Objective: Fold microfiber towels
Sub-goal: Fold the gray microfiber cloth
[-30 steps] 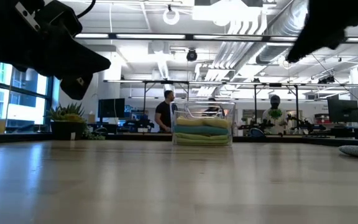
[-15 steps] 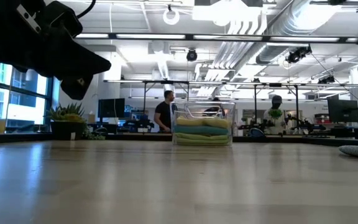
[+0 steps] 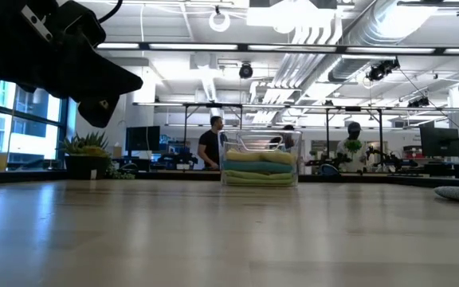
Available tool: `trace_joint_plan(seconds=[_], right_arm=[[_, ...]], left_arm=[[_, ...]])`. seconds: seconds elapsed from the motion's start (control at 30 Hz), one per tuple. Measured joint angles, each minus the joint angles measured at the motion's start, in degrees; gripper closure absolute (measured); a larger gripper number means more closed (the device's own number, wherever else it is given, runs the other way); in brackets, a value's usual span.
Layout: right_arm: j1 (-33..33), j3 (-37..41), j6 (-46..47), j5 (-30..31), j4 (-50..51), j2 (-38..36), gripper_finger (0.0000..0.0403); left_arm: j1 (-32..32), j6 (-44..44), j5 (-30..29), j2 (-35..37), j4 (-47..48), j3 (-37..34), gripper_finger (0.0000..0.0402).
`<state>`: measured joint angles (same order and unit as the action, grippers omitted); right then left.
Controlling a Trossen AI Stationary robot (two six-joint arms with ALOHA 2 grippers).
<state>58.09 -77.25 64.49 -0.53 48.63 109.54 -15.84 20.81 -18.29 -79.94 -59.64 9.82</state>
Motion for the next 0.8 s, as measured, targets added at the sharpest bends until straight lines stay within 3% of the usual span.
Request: trace_joint_plan(seconds=[0.13,0.4,0.53,0.67,0.8], right_arm=[[1.35,0.08,-0.31,-1.36,2.49,1.6,0.0247],[1.27,0.11,-4.09,4.98,3.33,3.5,0.0247],[1.15,0.13,-6.28,4.91,1.51,5.08,0.0249],[1.19,0.02,-6.91,4.49,0.8,5.98,0.0273],[1.01,-0.91,-6.94,6.15,3.31,6.24,0.0322]], left_arm=[[0.0,0.03,-0.21,0.0,0.02,0.0,0.0402],[0.0,0.55,-0.3,0.0,-0.04,0.0,0.0402],[-0.02,0.6,-0.3,0.0,-0.04,0.0,0.0402],[0.0,0.62,-0.32,0.0,-0.07,0.0,0.0402],[0.0,0.62,-0.52,0.0,-0.15,0.0,0.0402]])
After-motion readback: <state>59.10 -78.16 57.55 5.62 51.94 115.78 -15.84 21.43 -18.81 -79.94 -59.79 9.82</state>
